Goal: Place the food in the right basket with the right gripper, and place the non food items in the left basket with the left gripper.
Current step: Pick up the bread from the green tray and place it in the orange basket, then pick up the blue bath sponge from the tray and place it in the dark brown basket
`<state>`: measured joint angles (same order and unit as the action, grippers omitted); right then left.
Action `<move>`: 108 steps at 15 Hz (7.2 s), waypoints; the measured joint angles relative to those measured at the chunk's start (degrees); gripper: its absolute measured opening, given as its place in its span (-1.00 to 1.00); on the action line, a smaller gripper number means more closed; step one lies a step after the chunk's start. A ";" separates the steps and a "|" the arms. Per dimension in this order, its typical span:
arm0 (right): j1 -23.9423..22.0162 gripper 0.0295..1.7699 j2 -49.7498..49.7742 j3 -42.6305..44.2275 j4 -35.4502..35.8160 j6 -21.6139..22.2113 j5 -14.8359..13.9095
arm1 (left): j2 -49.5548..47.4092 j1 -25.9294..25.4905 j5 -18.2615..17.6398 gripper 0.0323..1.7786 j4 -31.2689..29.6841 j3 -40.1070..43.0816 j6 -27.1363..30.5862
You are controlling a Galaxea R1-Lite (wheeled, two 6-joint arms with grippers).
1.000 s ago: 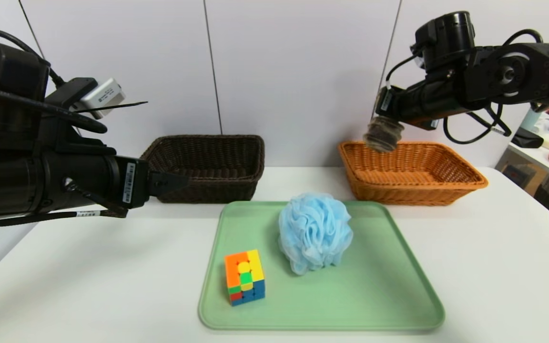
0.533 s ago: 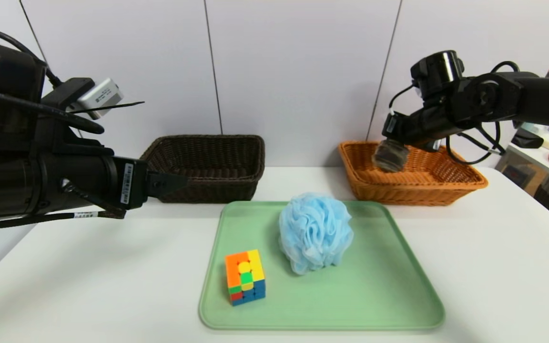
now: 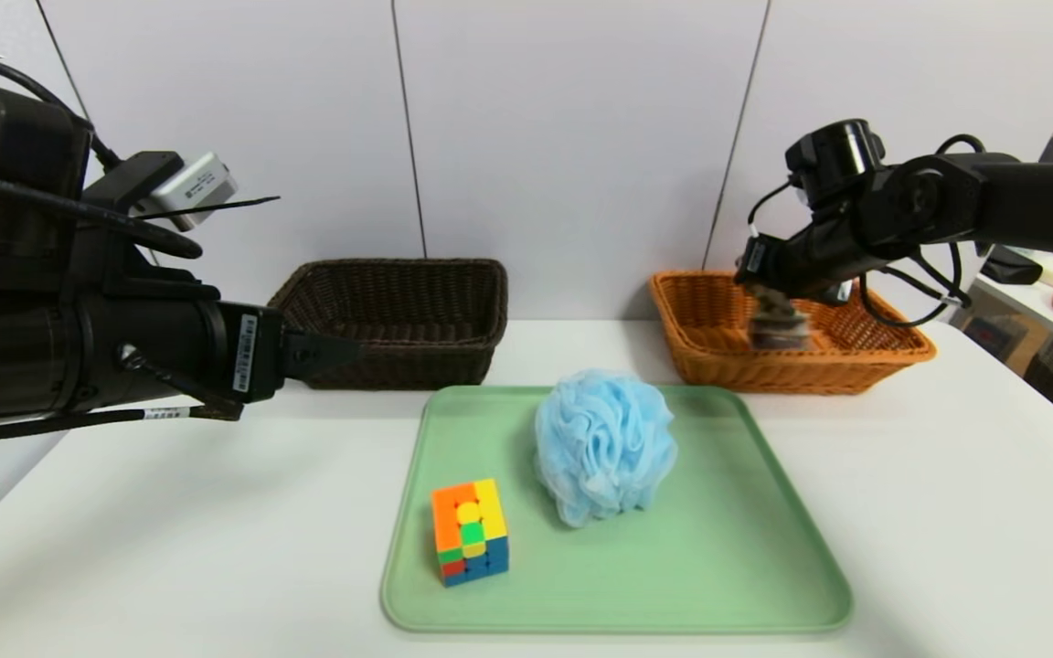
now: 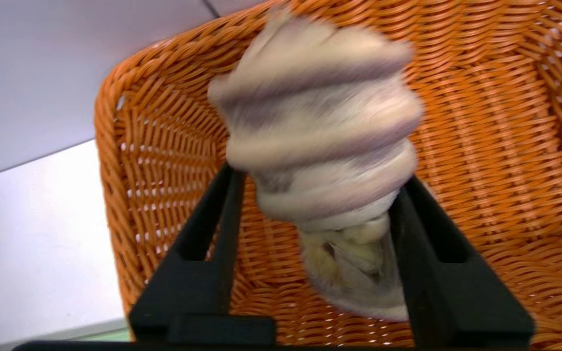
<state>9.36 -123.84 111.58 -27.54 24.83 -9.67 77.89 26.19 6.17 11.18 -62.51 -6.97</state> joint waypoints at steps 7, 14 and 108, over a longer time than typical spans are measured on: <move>-1.23 0.60 0.72 -0.01 -0.18 -5.60 -1.94 | 0.20 0.00 -0.02 0.90 -0.10 -0.09 0.00; 2.79 0.80 7.50 0.05 -0.29 -10.51 -2.16 | 0.06 0.00 0.00 0.90 -0.02 0.11 -0.05; 31.26 -0.10 -7.33 0.22 -17.75 -3.21 -4.50 | -10.52 1.23 -1.57 0.90 -0.16 12.50 0.11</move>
<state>40.62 -131.17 111.80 -45.29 21.63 -14.17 67.37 27.42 4.60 11.02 -50.02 -6.86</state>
